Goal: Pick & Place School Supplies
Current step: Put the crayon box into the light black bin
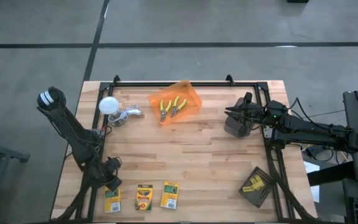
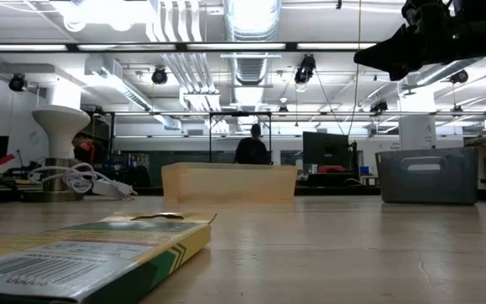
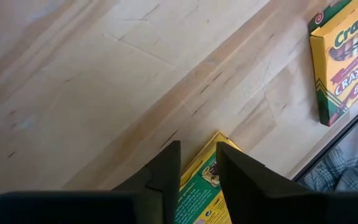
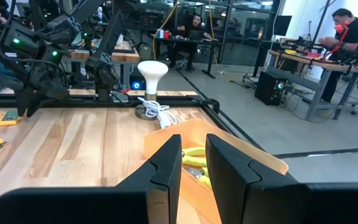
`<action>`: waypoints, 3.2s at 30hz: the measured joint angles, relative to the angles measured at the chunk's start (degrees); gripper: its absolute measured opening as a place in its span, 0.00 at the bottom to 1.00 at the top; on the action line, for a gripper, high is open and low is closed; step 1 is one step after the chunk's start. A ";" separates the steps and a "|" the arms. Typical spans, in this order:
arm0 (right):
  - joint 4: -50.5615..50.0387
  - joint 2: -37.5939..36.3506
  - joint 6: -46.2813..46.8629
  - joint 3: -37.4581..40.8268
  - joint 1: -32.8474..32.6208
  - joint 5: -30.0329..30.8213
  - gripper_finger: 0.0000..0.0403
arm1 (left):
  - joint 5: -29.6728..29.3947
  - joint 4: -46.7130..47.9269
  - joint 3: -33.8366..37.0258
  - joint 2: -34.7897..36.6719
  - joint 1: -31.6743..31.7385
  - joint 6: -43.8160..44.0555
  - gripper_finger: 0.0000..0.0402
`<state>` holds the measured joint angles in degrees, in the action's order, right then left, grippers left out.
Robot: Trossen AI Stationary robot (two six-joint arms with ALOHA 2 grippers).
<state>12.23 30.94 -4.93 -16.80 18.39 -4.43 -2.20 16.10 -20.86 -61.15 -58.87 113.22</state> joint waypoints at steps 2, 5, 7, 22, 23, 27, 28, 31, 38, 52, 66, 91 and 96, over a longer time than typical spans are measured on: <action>0.00 0.00 0.00 0.00 0.01 0.00 0.17 | -0.01 0.00 0.00 -0.21 0.07 0.03 0.25; 0.00 0.00 0.02 0.00 0.00 0.00 0.17 | -0.09 0.20 -0.28 -0.25 0.31 0.02 0.22; -0.02 0.00 0.00 0.00 0.00 0.00 0.17 | -1.58 -1.80 -0.42 -0.33 0.38 0.79 0.19; 0.00 0.00 0.01 -0.02 0.02 0.01 0.17 | -0.27 -2.67 -0.48 -1.85 0.37 0.32 0.06; 0.00 0.00 0.00 -0.02 0.02 0.01 0.17 | -0.02 -2.61 -0.48 -1.85 0.39 0.17 0.07; 0.00 0.00 0.00 -0.02 0.02 0.00 0.17 | 0.37 -2.55 -0.48 -1.54 0.37 -0.88 0.08; 0.00 0.00 0.00 -0.02 0.00 0.01 0.17 | 0.43 -2.51 -0.48 -1.47 0.37 -1.06 0.08; 0.00 0.00 0.00 -0.02 0.00 0.00 0.17 | 0.59 -2.50 -0.51 -0.94 0.37 -1.17 0.07; -0.01 0.00 0.00 -0.02 0.00 0.01 0.17 | 0.59 -1.05 -1.90 -0.52 0.39 -2.66 0.04; -0.02 0.00 0.01 -0.02 0.00 0.02 0.17 | -0.36 3.02 -3.79 2.68 0.39 -2.16 0.06; 0.00 0.02 0.01 -0.01 0.00 0.00 0.17 | -3.06 5.15 -4.09 7.75 0.39 -2.13 0.31; 0.00 0.02 0.00 0.00 0.02 0.00 0.17 | -3.78 1.01 -3.98 -1.14 0.42 -6.90 0.34; -0.01 0.02 0.00 -0.02 0.02 0.00 0.17 | -3.37 0.95 -3.98 -2.61 0.42 -6.81 0.34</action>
<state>12.21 30.96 -4.93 -16.82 18.41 -4.42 -5.56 17.05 -24.84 -63.77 -58.46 106.41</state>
